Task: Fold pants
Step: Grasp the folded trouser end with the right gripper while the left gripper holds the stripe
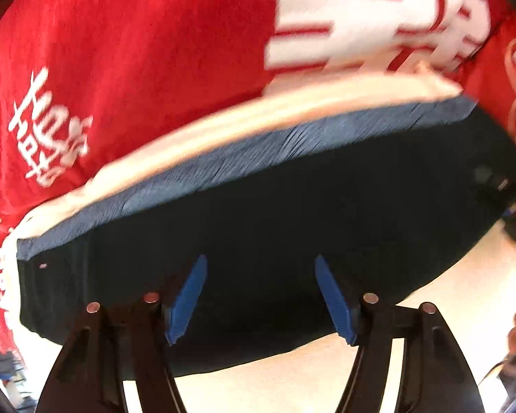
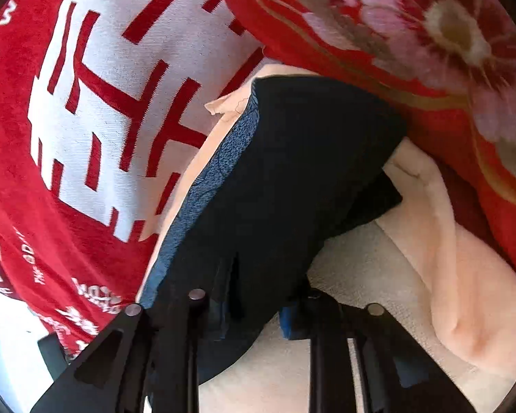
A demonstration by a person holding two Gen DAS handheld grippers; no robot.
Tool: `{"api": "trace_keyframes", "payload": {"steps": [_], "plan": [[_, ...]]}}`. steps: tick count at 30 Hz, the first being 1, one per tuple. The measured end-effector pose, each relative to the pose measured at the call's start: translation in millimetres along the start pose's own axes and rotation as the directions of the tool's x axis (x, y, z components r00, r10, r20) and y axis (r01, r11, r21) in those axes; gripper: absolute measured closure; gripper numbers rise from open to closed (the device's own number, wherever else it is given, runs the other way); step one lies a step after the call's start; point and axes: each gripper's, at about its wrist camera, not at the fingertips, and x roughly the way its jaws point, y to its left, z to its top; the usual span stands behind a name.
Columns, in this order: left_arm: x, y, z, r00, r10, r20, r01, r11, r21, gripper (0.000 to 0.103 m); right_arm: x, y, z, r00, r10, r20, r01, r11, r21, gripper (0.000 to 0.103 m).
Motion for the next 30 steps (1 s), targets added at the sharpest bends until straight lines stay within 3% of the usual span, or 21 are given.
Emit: {"api": "trace_keyframes", "payload": {"steps": [2,5,9,10,12,30], "plan": [[-10,-13,13,0.998,-0.034,0.049,0.034,0.999,0.003,0.035,-4,6,1,1.0,-0.003,-0.007,0.003,0.999,-0.034,0.085],[-1,-35,27,0.997,-0.055,0.063,0.055,0.998,-0.003,0.035,-13,21,-1,1.0,-0.003,0.007,0.004,0.995,-0.098,0.085],[49,-58,23,0.995,-0.06,-0.077,0.06,0.998,0.003,0.034,-12,23,0,1.0,-0.007,-0.004,0.007,0.994,-0.108,0.085],[47,-59,20,0.998,-0.052,-0.03,0.051,0.999,-0.003,0.034,-9,18,0,1.0,-0.011,-0.015,0.01,0.996,-0.093,0.085],[45,-60,18,0.999,-0.048,-0.01,0.048,0.999,0.006,0.034,-4,8,0,1.0,-0.013,-0.028,0.011,0.998,-0.066,0.082],[44,-56,21,0.997,-0.078,-0.02,0.077,0.997,-0.02,0.033,11,2,0,0.997,-0.039,-0.063,0.035,0.997,-0.067,0.076]]}}
